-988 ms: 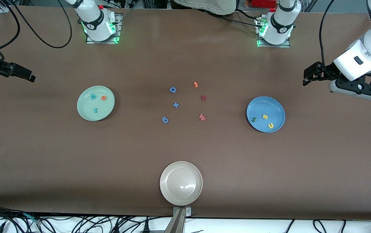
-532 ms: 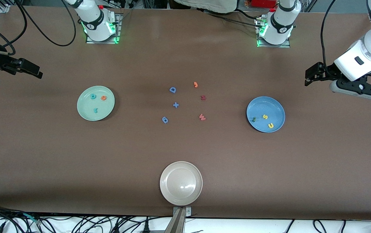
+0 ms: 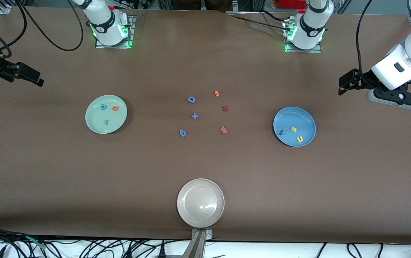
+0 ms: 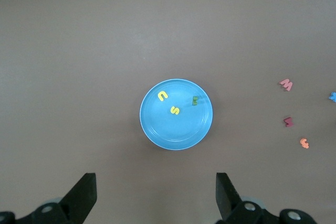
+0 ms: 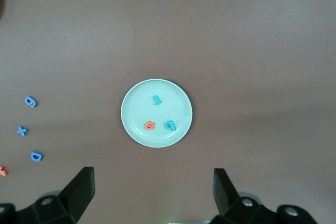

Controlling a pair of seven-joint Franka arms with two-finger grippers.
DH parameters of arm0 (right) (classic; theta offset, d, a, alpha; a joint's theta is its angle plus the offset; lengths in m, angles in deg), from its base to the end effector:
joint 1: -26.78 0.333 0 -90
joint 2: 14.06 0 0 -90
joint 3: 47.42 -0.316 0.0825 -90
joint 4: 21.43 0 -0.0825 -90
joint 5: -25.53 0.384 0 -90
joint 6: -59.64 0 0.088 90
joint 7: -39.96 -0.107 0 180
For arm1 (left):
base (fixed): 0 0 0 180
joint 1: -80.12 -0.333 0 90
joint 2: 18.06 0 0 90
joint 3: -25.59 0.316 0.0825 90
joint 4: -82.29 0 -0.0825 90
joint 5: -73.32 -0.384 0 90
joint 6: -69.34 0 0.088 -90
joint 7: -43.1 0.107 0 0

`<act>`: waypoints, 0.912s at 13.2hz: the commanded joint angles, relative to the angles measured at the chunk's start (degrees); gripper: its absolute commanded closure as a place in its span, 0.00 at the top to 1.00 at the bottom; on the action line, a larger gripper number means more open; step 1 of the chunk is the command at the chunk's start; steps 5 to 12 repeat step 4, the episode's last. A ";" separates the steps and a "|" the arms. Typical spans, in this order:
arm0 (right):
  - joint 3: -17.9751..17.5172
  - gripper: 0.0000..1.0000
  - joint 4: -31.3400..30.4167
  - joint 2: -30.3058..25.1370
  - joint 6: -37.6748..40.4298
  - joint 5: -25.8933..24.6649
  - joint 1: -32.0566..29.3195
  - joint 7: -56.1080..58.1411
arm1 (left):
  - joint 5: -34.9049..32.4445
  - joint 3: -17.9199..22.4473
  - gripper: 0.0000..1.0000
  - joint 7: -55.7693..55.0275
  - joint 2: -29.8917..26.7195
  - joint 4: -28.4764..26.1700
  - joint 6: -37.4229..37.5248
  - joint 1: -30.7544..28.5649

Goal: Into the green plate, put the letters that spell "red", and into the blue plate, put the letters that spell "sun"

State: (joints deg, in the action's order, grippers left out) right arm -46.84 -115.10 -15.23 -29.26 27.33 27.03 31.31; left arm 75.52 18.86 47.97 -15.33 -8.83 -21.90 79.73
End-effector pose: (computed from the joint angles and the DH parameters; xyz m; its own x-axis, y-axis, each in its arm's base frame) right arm 0.5444 0.0002 0.6040 0.9856 -0.1554 -0.0668 -0.1571 -0.9873 -0.0218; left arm 0.5653 -0.0653 0.5906 0.9802 -0.1935 -0.0413 -0.1915 -0.9803 0.0476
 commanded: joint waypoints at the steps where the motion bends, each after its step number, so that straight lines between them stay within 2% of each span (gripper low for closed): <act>1: -1.98 1.00 0.51 0.81 0.04 0.57 -0.77 -0.50 | -1.50 0.41 1.00 1.20 -0.17 0.86 1.14 0.39; 12: -2.25 1.00 0.51 1.26 0.04 0.66 -0.69 -0.58 | -1.50 0.41 1.00 1.20 -0.17 0.86 1.05 0.39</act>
